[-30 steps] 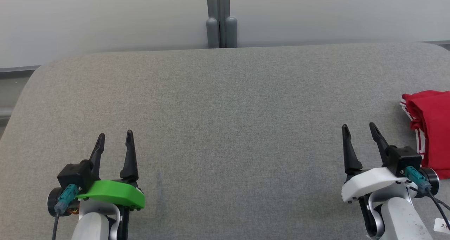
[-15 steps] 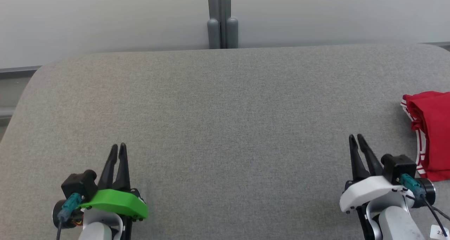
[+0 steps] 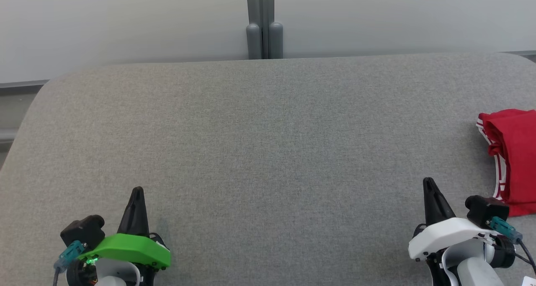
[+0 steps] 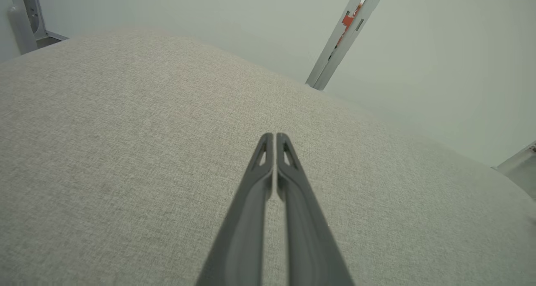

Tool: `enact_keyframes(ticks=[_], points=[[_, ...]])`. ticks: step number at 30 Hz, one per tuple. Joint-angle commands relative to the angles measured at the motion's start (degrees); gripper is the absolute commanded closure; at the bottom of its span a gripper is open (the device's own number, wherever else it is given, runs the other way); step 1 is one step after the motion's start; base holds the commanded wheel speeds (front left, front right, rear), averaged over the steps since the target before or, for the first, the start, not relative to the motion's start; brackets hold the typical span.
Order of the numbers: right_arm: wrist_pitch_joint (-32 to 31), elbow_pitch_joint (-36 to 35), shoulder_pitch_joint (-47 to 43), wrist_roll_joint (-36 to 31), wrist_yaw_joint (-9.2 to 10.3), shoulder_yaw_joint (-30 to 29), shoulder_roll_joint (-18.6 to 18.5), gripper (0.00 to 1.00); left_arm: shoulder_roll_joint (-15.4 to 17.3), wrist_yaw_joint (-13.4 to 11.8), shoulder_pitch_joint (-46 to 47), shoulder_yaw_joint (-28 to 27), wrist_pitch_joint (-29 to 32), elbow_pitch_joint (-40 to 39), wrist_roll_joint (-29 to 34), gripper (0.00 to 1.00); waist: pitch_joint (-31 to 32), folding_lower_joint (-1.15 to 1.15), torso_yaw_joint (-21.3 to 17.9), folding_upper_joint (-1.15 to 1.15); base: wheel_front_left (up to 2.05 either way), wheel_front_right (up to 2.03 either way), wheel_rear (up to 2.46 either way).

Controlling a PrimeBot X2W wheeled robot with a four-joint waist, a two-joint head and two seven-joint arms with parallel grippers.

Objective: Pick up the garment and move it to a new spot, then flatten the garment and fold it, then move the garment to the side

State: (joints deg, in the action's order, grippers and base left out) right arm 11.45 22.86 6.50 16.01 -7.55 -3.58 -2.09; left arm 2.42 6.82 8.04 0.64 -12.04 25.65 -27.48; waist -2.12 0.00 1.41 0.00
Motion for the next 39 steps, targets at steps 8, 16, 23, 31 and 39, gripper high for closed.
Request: enact_keyframes(ticks=[8,16,23,31,39], points=[[-2.2,-2.2,0.7,10.2,0.02,-0.4,-0.3,1.00,0.2,0.2,0.3,-1.1,2.3,-2.5,-8.7,1.00,0.1,0.00,-0.1,0.00,0.00,0.00,0.00],[-4.0,-3.1,0.6,17.8,0.02,-0.7,-0.4,1.00,0.3,0.3,0.0,-1.8,4.2,-3.6,-15.2,1.00,0.3,0.00,-0.2,0.00,0.00,0.00,0.00],[-5.4,-3.7,0.5,23.9,0.03,-0.9,-0.5,1.00,0.3,0.3,-0.2,-2.3,5.7,-4.5,-20.3,1.00,0.4,0.00,-0.3,0.00,0.00,0.00,0.00],[-7.0,-4.4,0.4,30.4,0.04,-1.2,-0.5,1.00,0.4,0.4,-0.4,-3.0,7.3,-5.4,-25.9,1.00,0.5,0.00,-0.4,0.00,0.00,0.00,0.00],[-8.5,-5.0,0.3,36.6,0.04,-1.4,-0.6,1.00,0.4,0.4,-0.6,-3.5,8.8,-6.3,-31.1,1.00,0.7,0.00,-0.5,0.00,0.00,0.00,0.00]])
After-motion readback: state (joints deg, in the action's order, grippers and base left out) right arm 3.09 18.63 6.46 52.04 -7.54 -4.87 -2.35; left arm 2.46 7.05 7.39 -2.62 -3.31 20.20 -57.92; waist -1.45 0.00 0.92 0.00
